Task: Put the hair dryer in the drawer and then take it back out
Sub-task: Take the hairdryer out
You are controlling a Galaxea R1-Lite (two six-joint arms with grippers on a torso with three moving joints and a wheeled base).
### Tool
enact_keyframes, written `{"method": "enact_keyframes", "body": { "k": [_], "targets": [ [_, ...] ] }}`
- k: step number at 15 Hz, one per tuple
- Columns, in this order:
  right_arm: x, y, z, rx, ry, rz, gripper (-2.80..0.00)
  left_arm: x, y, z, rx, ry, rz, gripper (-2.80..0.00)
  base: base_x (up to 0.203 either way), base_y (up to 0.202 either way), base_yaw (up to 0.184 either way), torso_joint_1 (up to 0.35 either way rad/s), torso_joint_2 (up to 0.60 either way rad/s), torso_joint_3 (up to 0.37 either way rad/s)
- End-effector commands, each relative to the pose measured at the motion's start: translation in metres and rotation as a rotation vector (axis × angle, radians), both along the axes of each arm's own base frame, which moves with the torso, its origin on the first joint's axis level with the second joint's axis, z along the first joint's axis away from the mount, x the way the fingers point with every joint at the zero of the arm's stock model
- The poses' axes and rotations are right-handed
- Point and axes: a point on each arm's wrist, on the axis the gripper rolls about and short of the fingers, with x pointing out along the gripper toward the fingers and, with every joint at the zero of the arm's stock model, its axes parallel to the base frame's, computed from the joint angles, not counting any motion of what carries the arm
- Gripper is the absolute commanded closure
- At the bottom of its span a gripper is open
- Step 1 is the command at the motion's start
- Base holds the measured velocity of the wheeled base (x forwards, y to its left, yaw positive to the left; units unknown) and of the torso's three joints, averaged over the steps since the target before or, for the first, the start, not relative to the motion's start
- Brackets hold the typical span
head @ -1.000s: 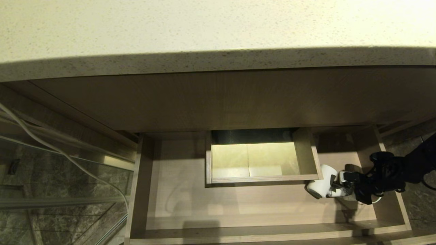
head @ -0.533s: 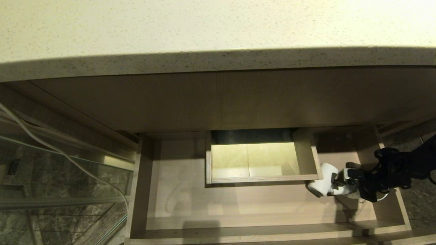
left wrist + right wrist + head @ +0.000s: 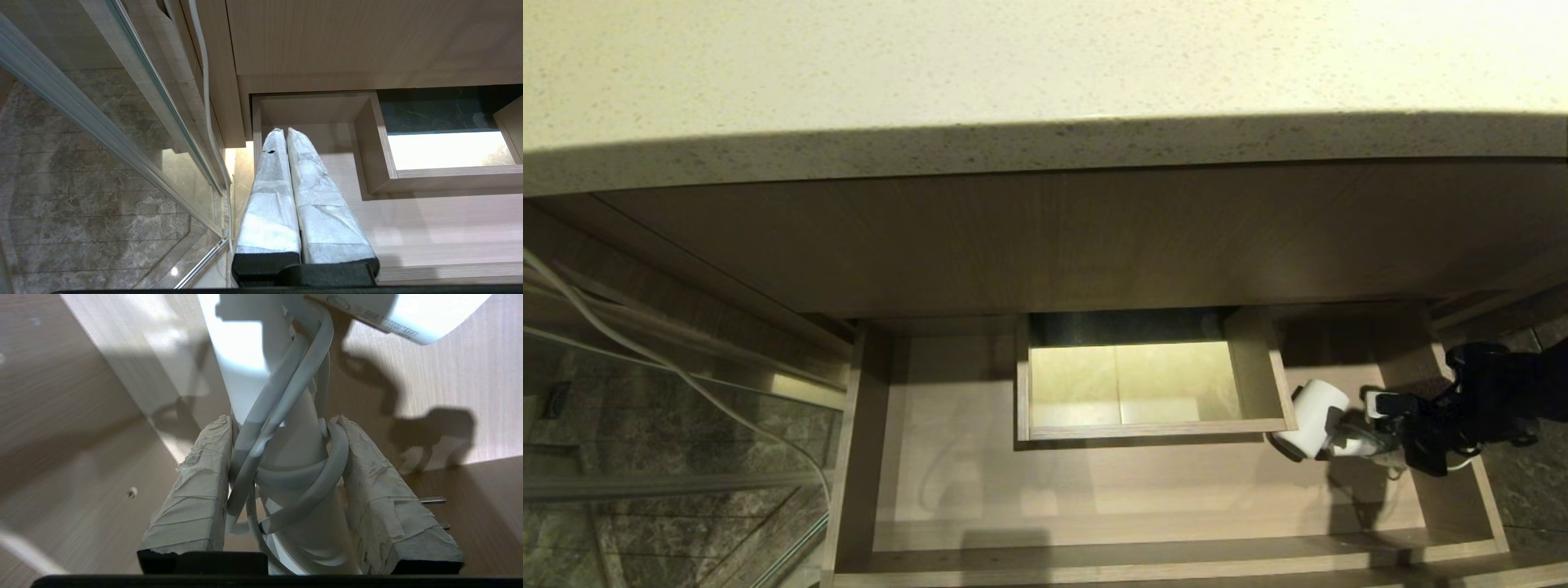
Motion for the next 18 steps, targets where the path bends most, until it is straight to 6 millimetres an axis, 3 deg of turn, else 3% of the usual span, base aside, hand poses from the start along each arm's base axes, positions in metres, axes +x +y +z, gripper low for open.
{"method": "enact_keyframes", "body": {
  "k": [1, 18],
  "targets": [
    [-0.004, 0.0, 0.013, -0.012, -0.021, 0.005, 0.0, 0.004, 0.0, -0.011, -0.001, 0.038, 0.0, 0.0, 0.0, 0.0, 0.0, 0.0, 0.0, 0.0],
    [-0.037, 0.011, 0.065, -0.042, -0.058, 0.009, 0.0, 0.004, 0.0, -0.011, -0.001, 0.038, 0.0, 0.0, 0.0, 0.0, 0.0, 0.0, 0.0, 0.0]
  ]
}}
